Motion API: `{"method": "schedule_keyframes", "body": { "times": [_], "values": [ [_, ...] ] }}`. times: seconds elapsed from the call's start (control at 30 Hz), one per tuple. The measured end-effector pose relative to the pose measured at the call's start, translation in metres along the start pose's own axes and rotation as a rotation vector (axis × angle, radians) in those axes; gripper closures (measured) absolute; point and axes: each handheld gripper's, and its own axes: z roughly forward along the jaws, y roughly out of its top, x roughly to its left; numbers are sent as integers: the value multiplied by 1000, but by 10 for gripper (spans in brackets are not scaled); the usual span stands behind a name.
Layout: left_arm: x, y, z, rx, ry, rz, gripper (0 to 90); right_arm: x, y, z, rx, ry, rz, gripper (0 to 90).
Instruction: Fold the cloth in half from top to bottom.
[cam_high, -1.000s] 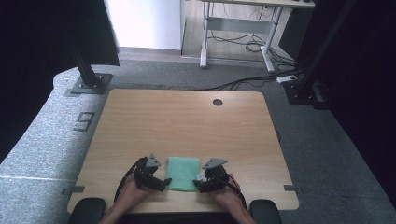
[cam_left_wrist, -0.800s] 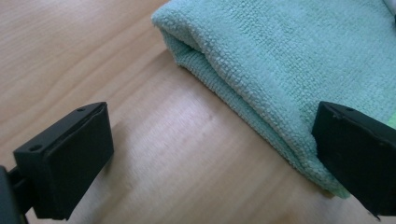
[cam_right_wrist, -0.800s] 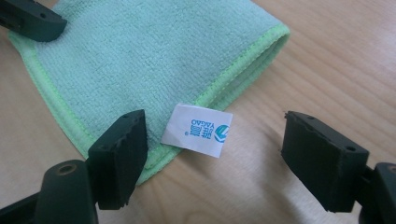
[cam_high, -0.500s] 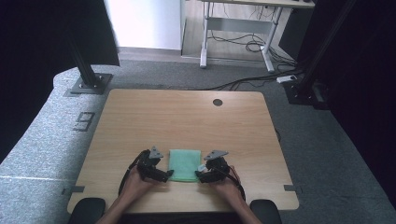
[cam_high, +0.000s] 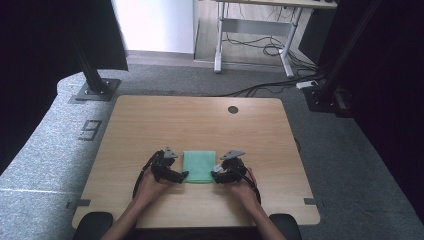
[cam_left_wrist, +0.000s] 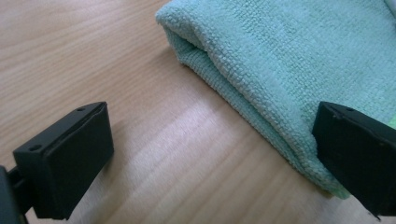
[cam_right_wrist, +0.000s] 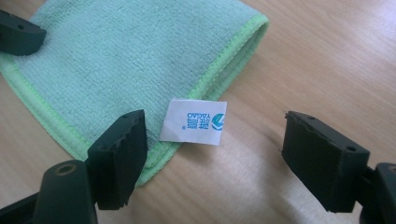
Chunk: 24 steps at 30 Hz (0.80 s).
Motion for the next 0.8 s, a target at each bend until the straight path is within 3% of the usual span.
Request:
{"method": "schedule_keyframes", "body": {
  "times": [0.8],
  "values": [
    [35, 30, 25, -5, 37, -42, 0, -27, 27, 26, -11, -54, 35, 220]
  ]
}}
